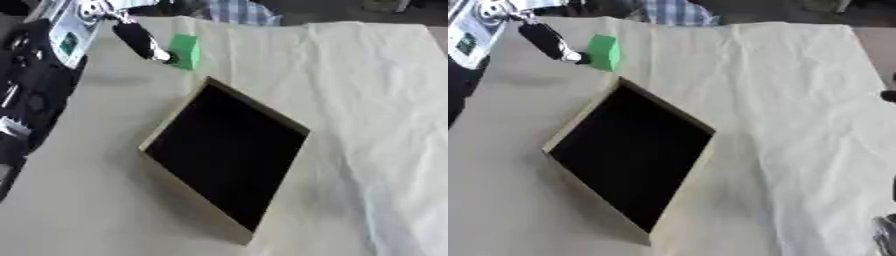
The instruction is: Pick up objects on the table and place them in the box.
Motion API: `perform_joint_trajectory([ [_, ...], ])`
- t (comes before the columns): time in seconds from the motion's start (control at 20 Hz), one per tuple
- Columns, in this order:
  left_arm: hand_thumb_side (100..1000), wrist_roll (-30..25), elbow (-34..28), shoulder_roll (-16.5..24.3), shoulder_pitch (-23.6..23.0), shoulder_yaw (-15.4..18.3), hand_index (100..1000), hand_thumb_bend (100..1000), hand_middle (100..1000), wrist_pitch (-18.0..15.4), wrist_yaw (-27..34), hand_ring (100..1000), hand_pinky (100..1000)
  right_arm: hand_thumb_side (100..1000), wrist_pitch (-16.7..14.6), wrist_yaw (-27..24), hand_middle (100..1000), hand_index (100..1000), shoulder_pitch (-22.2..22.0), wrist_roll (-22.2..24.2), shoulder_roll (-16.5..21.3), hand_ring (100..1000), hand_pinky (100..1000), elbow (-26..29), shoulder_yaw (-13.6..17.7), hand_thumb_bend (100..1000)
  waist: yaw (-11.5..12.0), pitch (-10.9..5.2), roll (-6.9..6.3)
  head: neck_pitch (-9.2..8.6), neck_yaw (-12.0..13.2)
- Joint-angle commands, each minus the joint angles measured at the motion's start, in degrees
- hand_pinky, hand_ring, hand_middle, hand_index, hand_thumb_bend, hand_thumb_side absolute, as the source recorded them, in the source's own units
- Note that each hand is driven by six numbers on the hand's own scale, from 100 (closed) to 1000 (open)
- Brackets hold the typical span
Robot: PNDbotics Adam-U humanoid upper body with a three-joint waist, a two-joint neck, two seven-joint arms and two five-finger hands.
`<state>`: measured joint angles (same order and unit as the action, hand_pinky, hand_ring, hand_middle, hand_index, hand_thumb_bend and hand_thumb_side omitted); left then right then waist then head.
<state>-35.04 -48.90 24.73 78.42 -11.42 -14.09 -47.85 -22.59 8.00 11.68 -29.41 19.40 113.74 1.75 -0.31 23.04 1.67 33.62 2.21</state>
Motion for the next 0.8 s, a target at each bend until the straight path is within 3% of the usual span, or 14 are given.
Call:
perform_joint_trajectory([
  [0.05,322,-1.24,-1.39,0.87,1.84,0.09,961,466,863,-0.35,0.98,893,833,887,-0.33,-0.22,585,732,0.74,0.16,1.13,700,598,0.85,0.18,100,-0.36,-0.93,-0.20,-1.19,0.80],
  [0.3,328,-5.85,-1.01,0.99,1.85,-0.31,959,466,874,-0.99,1.37,931,892,889,-0.36,-0.33,582,730,1.08,-0.11,1.13,696,596,0.85,0.16,100,-0.90,-0.18,-0.63,-1.91,1.46],
  [0.8,326,-11.33,-1.07,1.88,3.23,1.01,959,450,885,0.25,-0.34,951,911,889,-0.62,-0.65,580,727,2.49,-0.35,1.68,693,594,0.85,-0.17,100,-2.06,1.41,-1.53,-3.22,2.90],
])
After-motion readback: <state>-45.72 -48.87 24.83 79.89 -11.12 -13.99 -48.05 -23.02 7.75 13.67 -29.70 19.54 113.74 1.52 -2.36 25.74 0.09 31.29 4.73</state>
